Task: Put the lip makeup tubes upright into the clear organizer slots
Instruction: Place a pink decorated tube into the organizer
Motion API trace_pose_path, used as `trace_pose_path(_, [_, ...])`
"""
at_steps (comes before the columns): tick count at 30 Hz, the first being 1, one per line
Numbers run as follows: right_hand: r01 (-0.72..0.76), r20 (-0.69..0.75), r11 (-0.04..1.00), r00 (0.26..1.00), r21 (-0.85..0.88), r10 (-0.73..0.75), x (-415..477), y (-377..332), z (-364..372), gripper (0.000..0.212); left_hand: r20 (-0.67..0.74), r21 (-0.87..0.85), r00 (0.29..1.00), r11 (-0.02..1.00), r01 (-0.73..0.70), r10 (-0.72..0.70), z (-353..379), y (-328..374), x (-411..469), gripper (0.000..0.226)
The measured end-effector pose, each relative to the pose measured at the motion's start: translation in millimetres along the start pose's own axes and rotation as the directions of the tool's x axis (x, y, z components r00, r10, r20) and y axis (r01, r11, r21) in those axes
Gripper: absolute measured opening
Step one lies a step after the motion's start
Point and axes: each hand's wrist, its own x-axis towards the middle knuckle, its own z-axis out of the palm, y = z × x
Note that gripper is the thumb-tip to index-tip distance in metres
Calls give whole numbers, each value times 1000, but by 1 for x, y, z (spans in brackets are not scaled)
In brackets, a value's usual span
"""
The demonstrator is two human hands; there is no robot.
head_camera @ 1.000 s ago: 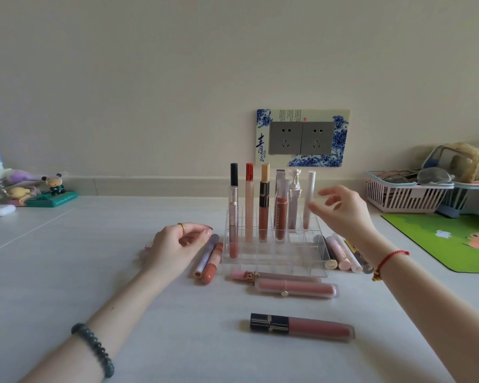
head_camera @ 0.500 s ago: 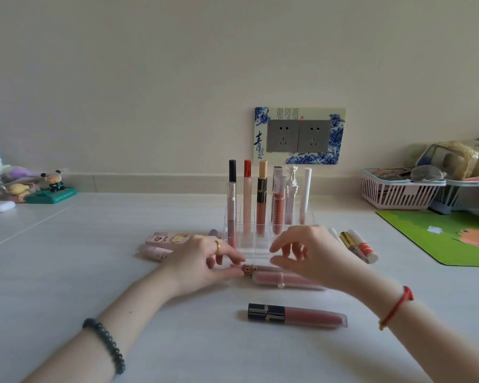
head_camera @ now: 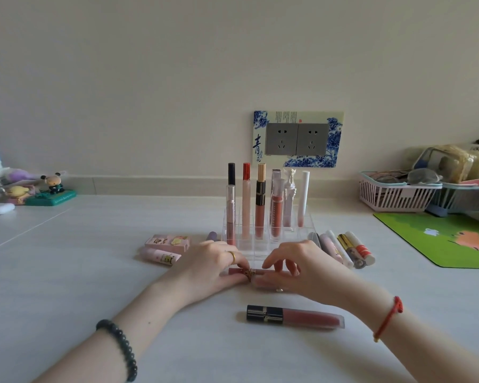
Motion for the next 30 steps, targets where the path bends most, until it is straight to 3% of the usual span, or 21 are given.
trace_pose_path(4, [-1,-27,999,1000,-41,0,-1,-2,-3,31,-111,96,989,991,-90,100,-2,2,-1,20])
trace_pose_path(11, [30,-2,999,1000,-37,-30,-1,-2,-5,27,-197,57,958,978,-203,210,-10,3,1,7])
trace_pose_path(15, [83,-43,995,995,-51,-85,-1,-4,-10,21,-288,-43,924,960,-276,252,-14,4,3,12])
trace_pose_path(19, [60,-215,997,975,47,-48,-1,2,-27,15,-425,-316,905,935,-158,9,-23,3,0,33])
trace_pose_path(21, [23,-401,982,914,186,55,2,11,-35,16,-407,-471,905,877,-94,-122,-24,-2,-2,35])
trace_pose_path(24, [3,-569,936,794,353,212,14,25,-43,16,-358,-483,917,875,-24,-173,-22,-11,-5,36])
trace_pose_path(30, [-20,-561,853,745,521,361,37,41,-44,12,-101,-497,956,847,191,-275,-17,-23,-10,38])
